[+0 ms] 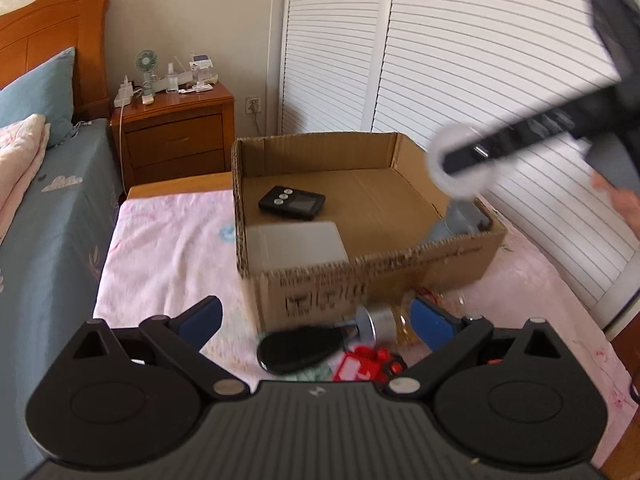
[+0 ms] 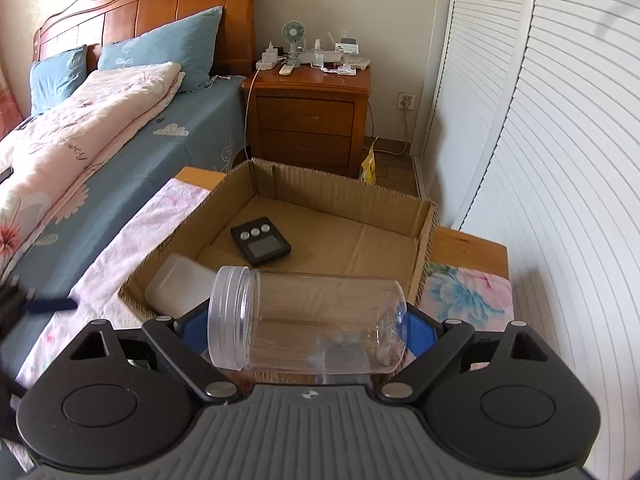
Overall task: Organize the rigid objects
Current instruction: 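Lower the clear jar into the cardboard box and open the right tool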
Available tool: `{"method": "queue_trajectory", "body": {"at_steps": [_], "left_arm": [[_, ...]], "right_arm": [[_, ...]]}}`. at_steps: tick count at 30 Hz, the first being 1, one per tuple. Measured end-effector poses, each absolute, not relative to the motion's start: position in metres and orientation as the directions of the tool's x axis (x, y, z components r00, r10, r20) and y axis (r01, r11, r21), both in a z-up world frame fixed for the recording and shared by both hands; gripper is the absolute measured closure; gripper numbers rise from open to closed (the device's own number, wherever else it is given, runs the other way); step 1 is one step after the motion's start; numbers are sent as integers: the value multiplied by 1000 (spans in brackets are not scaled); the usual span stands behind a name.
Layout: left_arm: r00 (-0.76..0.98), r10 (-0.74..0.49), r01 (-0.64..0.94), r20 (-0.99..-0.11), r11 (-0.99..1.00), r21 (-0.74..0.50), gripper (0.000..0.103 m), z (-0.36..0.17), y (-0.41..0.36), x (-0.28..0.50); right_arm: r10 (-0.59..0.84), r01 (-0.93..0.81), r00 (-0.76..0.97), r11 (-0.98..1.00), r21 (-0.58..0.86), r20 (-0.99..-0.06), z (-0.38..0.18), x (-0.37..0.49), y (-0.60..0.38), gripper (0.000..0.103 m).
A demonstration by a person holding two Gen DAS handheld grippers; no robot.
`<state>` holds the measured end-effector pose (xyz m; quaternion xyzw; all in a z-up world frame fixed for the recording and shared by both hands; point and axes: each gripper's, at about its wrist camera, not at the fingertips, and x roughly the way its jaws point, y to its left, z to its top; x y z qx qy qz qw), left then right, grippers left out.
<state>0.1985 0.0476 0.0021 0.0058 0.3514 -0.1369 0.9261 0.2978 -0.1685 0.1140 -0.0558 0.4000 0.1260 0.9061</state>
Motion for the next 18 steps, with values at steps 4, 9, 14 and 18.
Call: {"method": "queue_trajectory", "body": {"at_steps": [4, 9, 14, 18], "left_arm": [[724, -239, 249, -647, 965, -78, 3, 2, 47, 183], [735, -225, 234, -639, 969, -72, 3, 1, 51, 175], [731, -221, 220, -646, 972, -83, 3, -3, 61, 169], [727, -217, 213, -652, 973, -86, 2, -7, 66, 164]], "right_arm": [[143, -248, 647, 968, -29, -749, 112, 328, -162, 8], [94, -178, 650, 984, -30, -754, 105, 370, -160, 8], [38, -120, 651, 991, -53, -758, 101, 392, -162, 0], [40, -120, 655, 991, -52, -755, 106, 376, -161, 0]]}}
